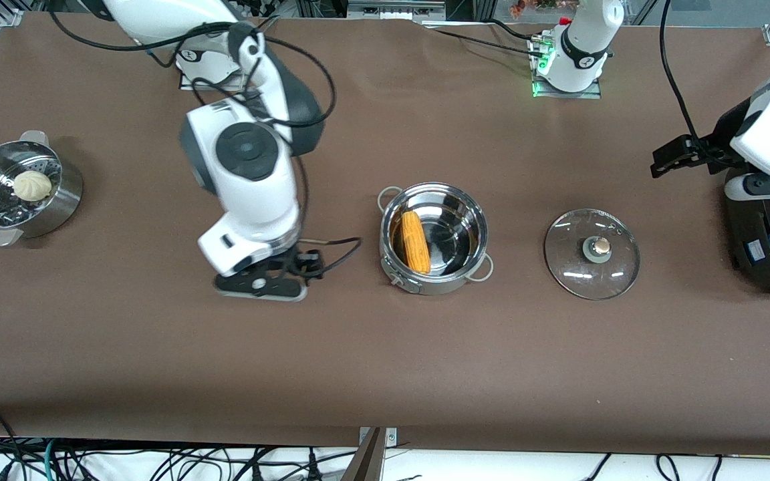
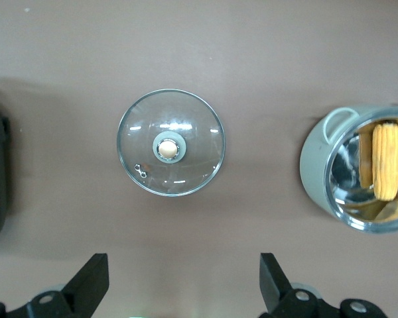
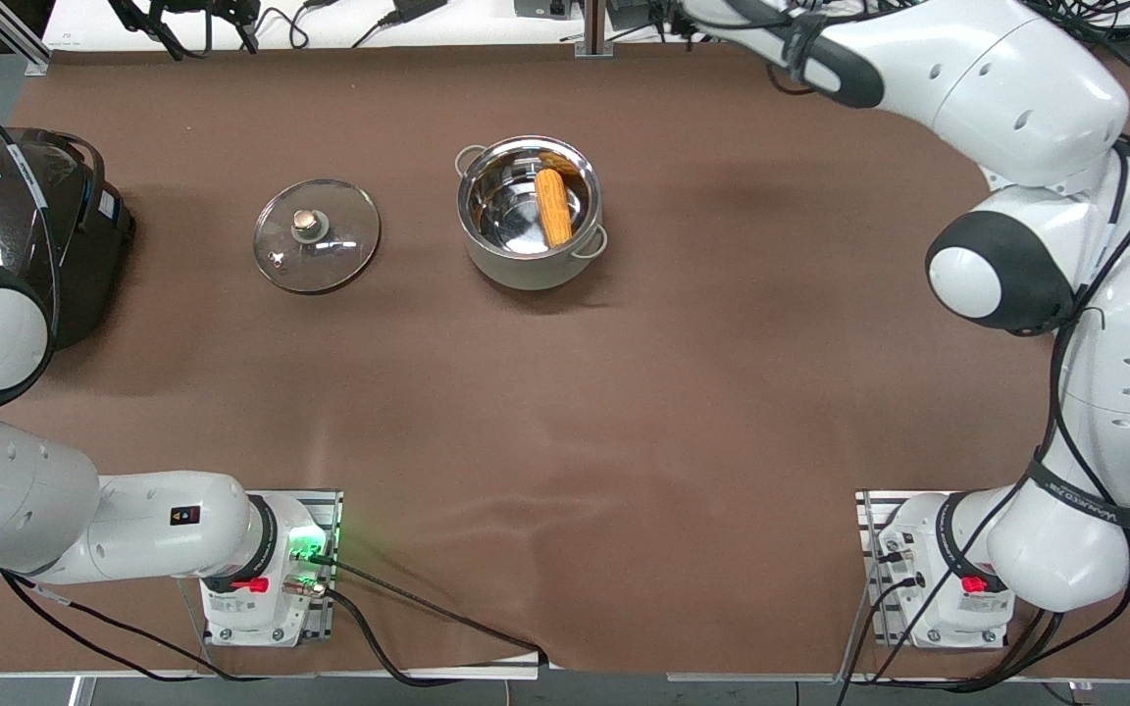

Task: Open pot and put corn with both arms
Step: 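Open the right gripper and withdraw it from the pot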

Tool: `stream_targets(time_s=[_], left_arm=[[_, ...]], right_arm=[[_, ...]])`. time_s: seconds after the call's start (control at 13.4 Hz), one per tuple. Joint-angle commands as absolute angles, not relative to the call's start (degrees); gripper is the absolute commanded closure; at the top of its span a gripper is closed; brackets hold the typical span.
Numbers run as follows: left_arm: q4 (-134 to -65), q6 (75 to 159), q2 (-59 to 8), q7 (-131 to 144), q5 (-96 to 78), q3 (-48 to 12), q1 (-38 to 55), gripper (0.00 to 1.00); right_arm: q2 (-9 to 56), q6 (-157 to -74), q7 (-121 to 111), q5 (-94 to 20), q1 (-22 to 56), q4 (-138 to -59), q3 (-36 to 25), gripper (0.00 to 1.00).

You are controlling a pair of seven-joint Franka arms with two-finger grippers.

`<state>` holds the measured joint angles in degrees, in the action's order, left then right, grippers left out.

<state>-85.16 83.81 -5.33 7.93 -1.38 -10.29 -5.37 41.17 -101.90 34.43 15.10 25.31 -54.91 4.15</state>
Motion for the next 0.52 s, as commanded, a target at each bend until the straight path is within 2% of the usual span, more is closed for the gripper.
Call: stream_targets(time_s=[0.0, 0.45], left_arm=[[-82.8, 82.3, -7.5, 4.0, -0.8, -10.7, -6.8, 0.00], [-84.1, 86.4, -7.9, 5.3, -0.2, -10.5, -10.2, 0.00]], right_arm=[[38.4, -99.4, 31.9, 12.3, 20.1, -55.5, 4.7, 0.00], [34.5, -91.7, 18.1, 7.3, 8.5, -55.5, 4.2, 0.00]])
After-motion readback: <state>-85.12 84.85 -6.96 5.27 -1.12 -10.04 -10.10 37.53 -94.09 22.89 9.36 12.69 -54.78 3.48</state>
